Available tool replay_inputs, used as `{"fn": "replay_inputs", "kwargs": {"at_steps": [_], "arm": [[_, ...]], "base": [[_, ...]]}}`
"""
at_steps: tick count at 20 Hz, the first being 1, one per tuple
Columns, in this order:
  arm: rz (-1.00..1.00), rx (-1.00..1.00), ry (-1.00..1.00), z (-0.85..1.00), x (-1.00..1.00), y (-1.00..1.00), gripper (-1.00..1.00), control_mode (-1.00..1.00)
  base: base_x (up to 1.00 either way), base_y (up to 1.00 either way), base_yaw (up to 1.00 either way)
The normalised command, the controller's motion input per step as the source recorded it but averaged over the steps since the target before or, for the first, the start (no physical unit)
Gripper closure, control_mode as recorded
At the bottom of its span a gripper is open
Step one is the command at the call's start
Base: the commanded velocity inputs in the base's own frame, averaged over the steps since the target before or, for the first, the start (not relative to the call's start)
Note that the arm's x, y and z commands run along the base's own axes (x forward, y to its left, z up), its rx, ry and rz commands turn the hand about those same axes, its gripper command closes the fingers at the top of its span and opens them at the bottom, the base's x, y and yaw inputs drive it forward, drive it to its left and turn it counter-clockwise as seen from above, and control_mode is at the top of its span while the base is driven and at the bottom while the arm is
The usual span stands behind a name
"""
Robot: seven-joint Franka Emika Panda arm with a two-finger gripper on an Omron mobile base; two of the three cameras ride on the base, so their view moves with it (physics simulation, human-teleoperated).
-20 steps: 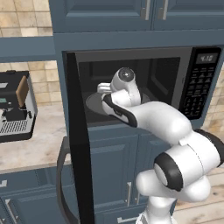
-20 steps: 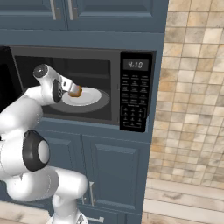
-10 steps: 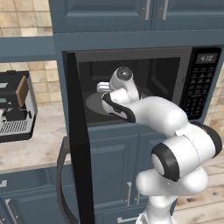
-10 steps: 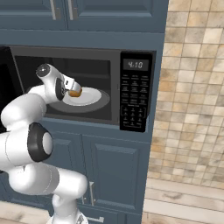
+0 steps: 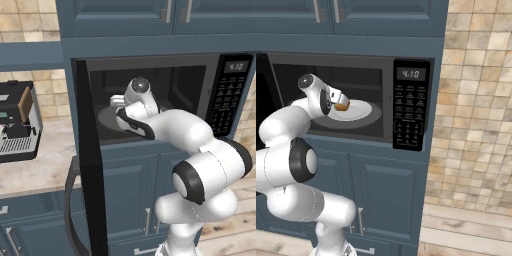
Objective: Retrieve the reheated potato from the microwave, then place the potato, cheese, and condiment on the cutting board.
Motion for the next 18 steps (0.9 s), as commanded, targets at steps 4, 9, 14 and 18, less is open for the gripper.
{"fn": "replay_inputs", "kwargs": {"at_steps": [4, 9, 14, 18], "arm": [[0.00, -0.03, 0.00, -0.12, 0.00, -0.01, -1.00, -1.00], [0.00, -0.06, 0.00, -0.04, 0.02, -0.08, -1.00, -1.00], [0.00, -0.04, 0.00, 0.00, 0.14, -0.02, -1.00, -1.00], [0.00, -0.03, 0.00, -0.03, 0.12, 0.00, -1.00, -1.00]], "base": [[0.00, 0.00, 0.00], [0.00, 0.00, 0.00], [0.00, 0.00, 0.00], [0.00, 0.00, 0.00]]}}
